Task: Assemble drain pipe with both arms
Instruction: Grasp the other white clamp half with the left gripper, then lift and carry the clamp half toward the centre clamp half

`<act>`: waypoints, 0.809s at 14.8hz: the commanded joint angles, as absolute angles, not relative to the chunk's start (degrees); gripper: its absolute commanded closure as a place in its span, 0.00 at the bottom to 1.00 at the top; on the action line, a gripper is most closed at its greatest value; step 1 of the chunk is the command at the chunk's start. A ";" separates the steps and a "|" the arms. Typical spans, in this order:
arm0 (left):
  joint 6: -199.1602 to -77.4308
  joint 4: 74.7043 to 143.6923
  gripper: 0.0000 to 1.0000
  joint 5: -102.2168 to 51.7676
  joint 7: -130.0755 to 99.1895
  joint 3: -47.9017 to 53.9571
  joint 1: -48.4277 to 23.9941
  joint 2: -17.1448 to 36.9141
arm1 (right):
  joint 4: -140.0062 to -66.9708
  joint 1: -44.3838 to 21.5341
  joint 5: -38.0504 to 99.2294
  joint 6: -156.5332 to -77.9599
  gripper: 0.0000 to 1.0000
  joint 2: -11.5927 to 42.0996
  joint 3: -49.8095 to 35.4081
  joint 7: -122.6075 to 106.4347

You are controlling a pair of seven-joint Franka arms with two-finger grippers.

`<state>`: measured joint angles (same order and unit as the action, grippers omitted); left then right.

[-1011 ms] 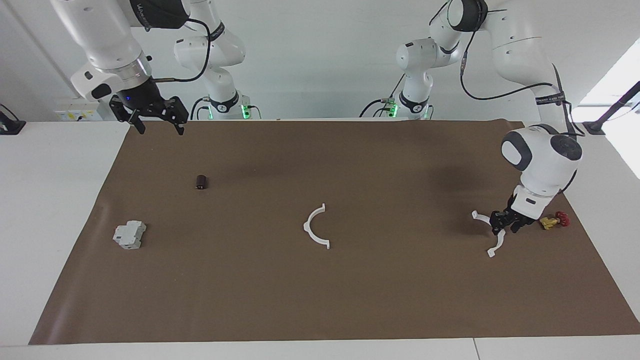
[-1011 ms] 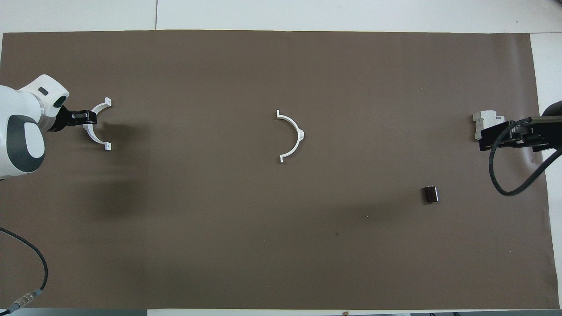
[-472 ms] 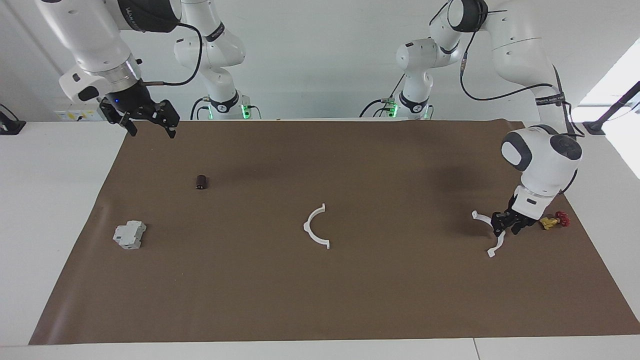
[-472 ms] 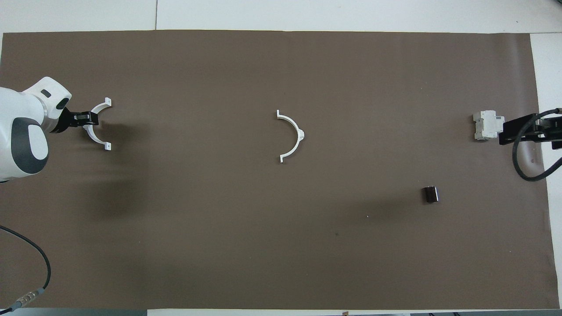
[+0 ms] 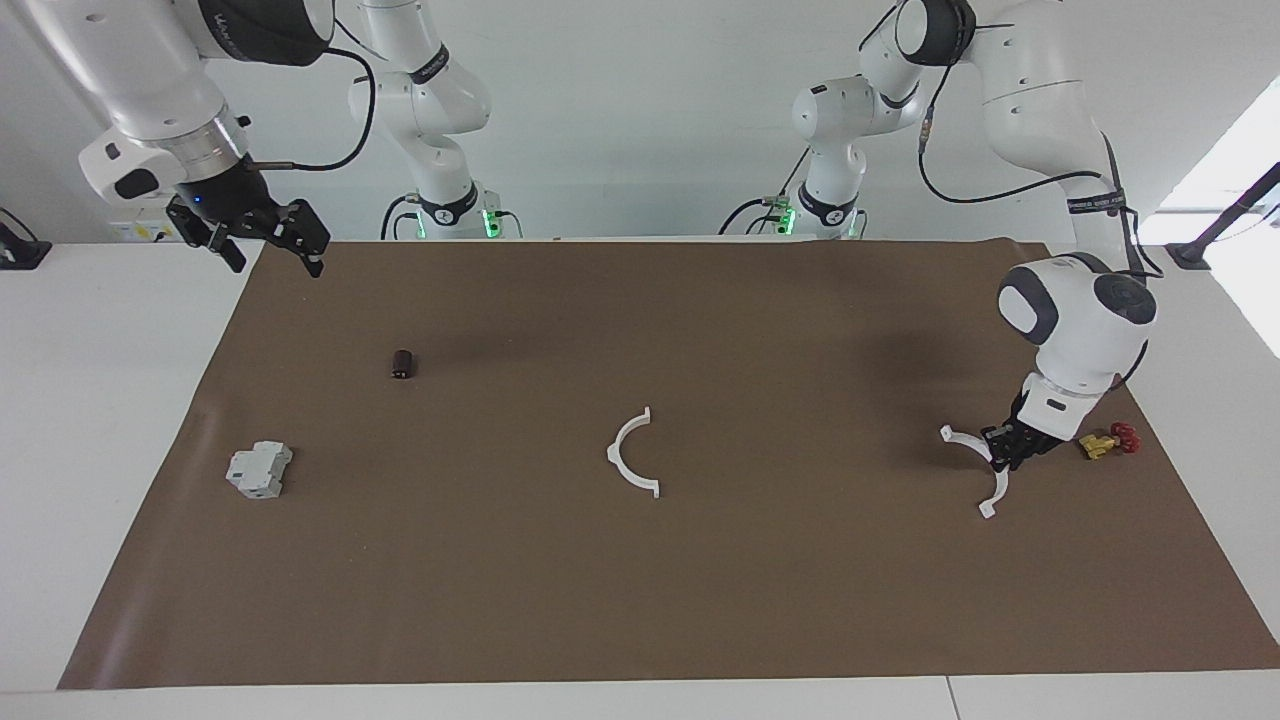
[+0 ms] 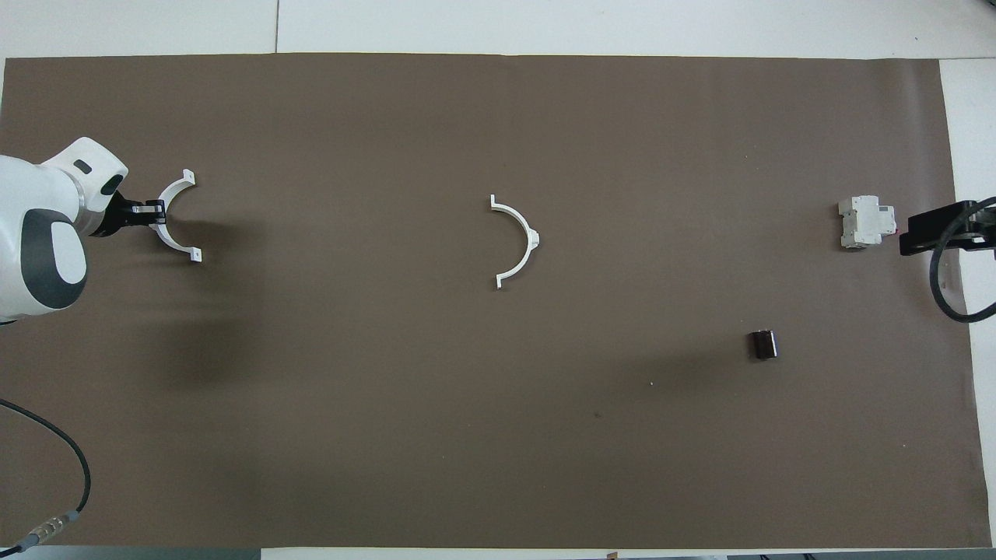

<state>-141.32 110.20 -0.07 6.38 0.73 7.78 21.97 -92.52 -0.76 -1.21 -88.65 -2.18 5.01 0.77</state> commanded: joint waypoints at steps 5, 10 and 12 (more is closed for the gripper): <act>-133.96 109.44 1.00 -0.44 2.47 0.79 4.32 16.17 | -89.21 -0.35 -1.41 -84.20 0.00 -1.05 4.31 -1.05; -130.52 105.12 1.00 1.48 -8.58 0.70 -3.76 17.05 | -89.91 -0.26 -1.23 -83.14 0.00 -1.85 4.31 -2.89; -130.52 103.54 1.00 3.16 -14.64 0.79 -7.28 17.40 | -90.17 -0.44 -1.14 -83.67 0.00 -1.93 4.31 -3.16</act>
